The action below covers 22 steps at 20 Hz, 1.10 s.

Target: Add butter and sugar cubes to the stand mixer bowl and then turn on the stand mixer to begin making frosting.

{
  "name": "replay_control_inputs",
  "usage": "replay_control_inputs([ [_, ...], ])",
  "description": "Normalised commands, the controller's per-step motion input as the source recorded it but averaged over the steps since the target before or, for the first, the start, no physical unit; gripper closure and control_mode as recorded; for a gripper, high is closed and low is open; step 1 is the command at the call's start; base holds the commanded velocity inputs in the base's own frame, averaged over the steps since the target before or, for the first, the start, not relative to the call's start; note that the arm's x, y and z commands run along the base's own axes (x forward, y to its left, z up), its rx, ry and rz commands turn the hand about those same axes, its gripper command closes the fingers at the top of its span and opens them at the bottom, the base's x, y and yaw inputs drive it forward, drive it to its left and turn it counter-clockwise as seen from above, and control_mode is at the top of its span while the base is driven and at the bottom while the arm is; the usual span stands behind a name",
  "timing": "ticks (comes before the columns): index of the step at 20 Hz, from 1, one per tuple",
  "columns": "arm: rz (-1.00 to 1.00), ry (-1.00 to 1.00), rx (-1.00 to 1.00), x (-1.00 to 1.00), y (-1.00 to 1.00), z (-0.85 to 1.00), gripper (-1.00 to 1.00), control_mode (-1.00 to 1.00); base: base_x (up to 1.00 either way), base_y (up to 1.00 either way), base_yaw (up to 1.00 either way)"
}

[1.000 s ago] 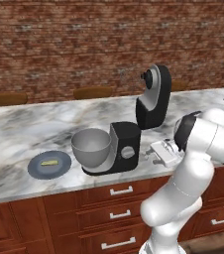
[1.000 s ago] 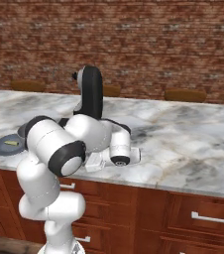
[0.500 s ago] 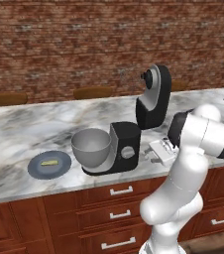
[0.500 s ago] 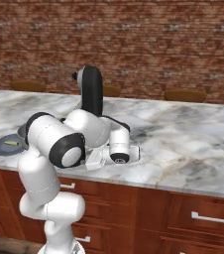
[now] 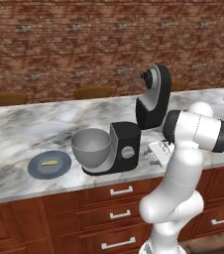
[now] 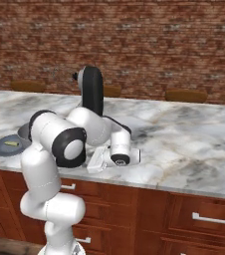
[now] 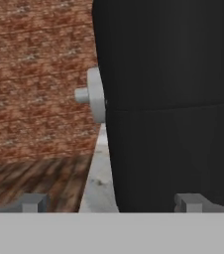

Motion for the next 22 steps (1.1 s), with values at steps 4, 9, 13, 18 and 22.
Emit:
replay_control_inputs([
  [4,0.0,-0.08,0.0,0.04,0.0,-0.21,-1.0,-1.0,0.0,0.0,0.0],
  [9,0.0,-0.07,0.0,0.11,0.0,-0.14,-1.0,-1.0,0.0,0.0,0.0],
  [13,0.0,-0.07,0.0,0.15,0.0,-0.11,-1.0,-1.0,0.0,0.0,0.0],
  [18,0.0,-0.02,0.0,0.25,0.0,-0.14,-1.0,-1.0,0.0,0.0,0.0],
  [22,-0.01,0.0,0.0,0.33,0.0,-0.13,-1.0,-1.0,0.0,0.0,0.0],
])
